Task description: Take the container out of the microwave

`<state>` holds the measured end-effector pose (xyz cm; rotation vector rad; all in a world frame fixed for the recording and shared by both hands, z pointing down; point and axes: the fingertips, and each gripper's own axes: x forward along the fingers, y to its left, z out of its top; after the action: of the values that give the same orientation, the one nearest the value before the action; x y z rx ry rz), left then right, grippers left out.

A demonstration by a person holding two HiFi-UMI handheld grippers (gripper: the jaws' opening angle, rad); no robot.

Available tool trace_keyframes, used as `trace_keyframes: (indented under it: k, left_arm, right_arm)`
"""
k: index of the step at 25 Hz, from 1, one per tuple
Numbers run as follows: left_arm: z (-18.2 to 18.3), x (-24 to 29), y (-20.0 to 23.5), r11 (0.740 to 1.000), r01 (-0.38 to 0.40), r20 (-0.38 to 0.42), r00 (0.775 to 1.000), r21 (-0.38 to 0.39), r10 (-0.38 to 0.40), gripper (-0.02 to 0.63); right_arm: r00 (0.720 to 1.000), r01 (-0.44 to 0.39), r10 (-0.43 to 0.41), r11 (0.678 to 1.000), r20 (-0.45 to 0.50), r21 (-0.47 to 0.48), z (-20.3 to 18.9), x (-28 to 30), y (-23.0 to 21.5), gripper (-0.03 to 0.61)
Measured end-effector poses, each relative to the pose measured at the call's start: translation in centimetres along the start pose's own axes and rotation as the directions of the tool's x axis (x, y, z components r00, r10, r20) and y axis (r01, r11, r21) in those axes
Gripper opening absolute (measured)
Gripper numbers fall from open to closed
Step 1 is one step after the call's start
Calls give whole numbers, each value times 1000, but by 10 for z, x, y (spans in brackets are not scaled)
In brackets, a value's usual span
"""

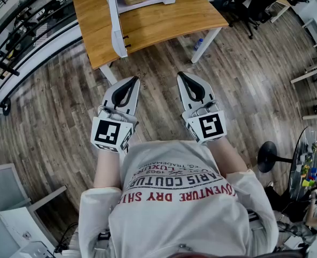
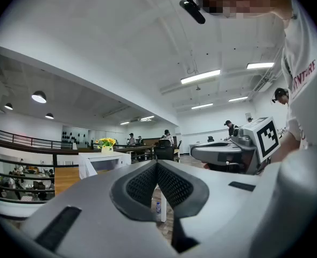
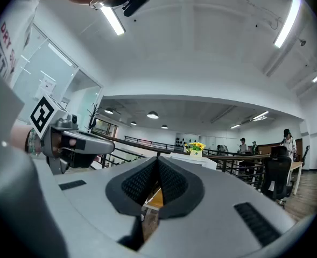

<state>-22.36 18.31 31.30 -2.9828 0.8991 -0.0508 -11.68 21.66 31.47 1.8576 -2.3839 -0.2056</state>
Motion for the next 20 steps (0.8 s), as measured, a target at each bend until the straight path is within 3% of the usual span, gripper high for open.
trace_keyframes:
  k: [10, 16, 17, 19, 20]
  left_arm:
    - [-2, 8, 11, 1000, 1, -8, 1000, 6, -1, 12]
    - [-9, 9, 20, 1000, -4, -13, 1000, -15, 4, 12]
    - [-10, 10, 21, 1000, -4, -14, 1000, -21, 4, 12]
    - [-12, 10, 23, 999, -7, -14, 1000, -32, 7, 12]
    - [-13, 11, 25, 999, -10, -13, 1000, -37, 10, 12]
  right_arm:
    - [1000, -6, 5, 1000, 12, 23, -2, 15, -1, 28]
    - [999, 35, -36, 998, 32, 50, -4, 20, -8, 32]
    - [999, 42, -43, 998, 26, 47, -5, 22, -10, 54]
    - [999, 46, -47, 998, 20, 43, -7, 26, -14, 229]
    - [999, 49, -50, 998, 16, 44, -9, 29, -17, 244]
